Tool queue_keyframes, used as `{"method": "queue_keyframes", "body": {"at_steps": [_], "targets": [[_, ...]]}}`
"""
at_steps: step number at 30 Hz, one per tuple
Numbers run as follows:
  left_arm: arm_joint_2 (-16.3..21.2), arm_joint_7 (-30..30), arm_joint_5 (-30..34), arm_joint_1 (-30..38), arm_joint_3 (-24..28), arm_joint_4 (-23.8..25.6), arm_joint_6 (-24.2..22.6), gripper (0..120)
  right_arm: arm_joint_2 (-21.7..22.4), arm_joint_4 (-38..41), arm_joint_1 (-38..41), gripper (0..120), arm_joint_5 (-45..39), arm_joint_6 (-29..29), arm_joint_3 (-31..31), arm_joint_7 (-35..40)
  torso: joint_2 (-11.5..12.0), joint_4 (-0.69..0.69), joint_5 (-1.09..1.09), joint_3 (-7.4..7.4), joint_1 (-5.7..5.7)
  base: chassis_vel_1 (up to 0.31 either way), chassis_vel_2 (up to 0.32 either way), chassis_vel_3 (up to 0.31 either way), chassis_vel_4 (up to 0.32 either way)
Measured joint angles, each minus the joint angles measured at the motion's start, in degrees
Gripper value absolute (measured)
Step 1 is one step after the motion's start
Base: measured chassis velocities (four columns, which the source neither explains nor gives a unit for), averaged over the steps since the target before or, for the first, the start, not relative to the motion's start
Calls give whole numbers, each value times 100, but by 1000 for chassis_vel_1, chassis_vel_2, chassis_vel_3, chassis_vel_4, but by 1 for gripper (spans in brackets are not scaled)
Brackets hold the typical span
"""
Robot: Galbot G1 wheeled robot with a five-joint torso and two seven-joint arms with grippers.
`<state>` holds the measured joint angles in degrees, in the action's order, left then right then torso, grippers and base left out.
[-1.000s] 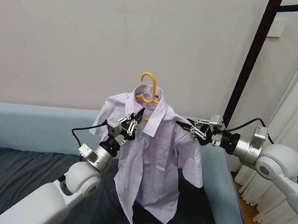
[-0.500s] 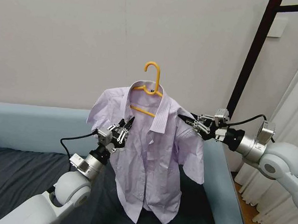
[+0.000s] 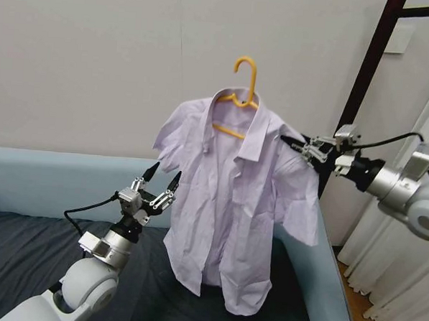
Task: Pick up the clothes from the sofa and hang them on the clothes hanger.
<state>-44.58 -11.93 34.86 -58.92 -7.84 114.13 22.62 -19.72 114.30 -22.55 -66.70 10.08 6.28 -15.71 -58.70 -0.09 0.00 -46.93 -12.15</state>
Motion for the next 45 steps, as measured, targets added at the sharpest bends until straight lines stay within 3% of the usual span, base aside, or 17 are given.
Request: {"method": "queue_keyframes", "body": {"at_steps": [4, 9, 15, 19, 23, 26, 33, 37, 45], "targets": [[-149, -419, -314, -295, -122, -272, 52, 99, 339, 55, 178, 8, -169, 163, 115, 87, 0, 0, -1, 0, 0, 0, 0, 0, 0], [-312, -656, -586, -432, -194, -537, 95, 100, 629, 148, 339, 8, -241, 600, 255, 596, 0, 0, 0, 0, 0, 0, 0, 0, 0], [-491, -745, -673, -455, -212, -665, 99, 100, 921, 267, 421, 8, -433, 1326, 520, 1853, 0, 0, 0, 0, 0, 0, 0, 0, 0], [-545, -746, -687, -427, -180, -682, 101, 100, 1147, 335, 33, 8, -704, 1607, 1030, 2663, 0, 0, 1, 0, 0, 0, 0, 0, 0], [-581, -740, -691, -376, -156, -699, 115, 100, 1465, 371, -956, 8, -874, 1877, 2298, 3324, 0, -2, 0, 0, 0, 0, 0, 0, 0], [-594, -735, -694, -366, -153, -712, 135, 100, 1588, 380, -1063, 8, -936, 2021, 2485, 3754, 0, 0, 0, 0, 0, 0, 0, 0, 0], [-617, -724, -700, -311, -140, -773, 191, 100, 1660, 327, -1020, 8, -856, 2143, 2459, 4417, 0, 0, -2, 0, 0, 0, 0, 0, 0], [-605, -716, -701, -271, -108, -811, 195, 100, 1383, 73, -758, 8, -314, 2020, 1988, 4581, 0, 1, 0, -1, 0, 0, 0, 0, 0], [-561, -714, -692, -145, -40, -896, 168, 100, 981, -481, -618, 8, 372, 1846, 1665, 4509, 0, 0, 1, -1, 0, 0, 0, 0, 0]]}}
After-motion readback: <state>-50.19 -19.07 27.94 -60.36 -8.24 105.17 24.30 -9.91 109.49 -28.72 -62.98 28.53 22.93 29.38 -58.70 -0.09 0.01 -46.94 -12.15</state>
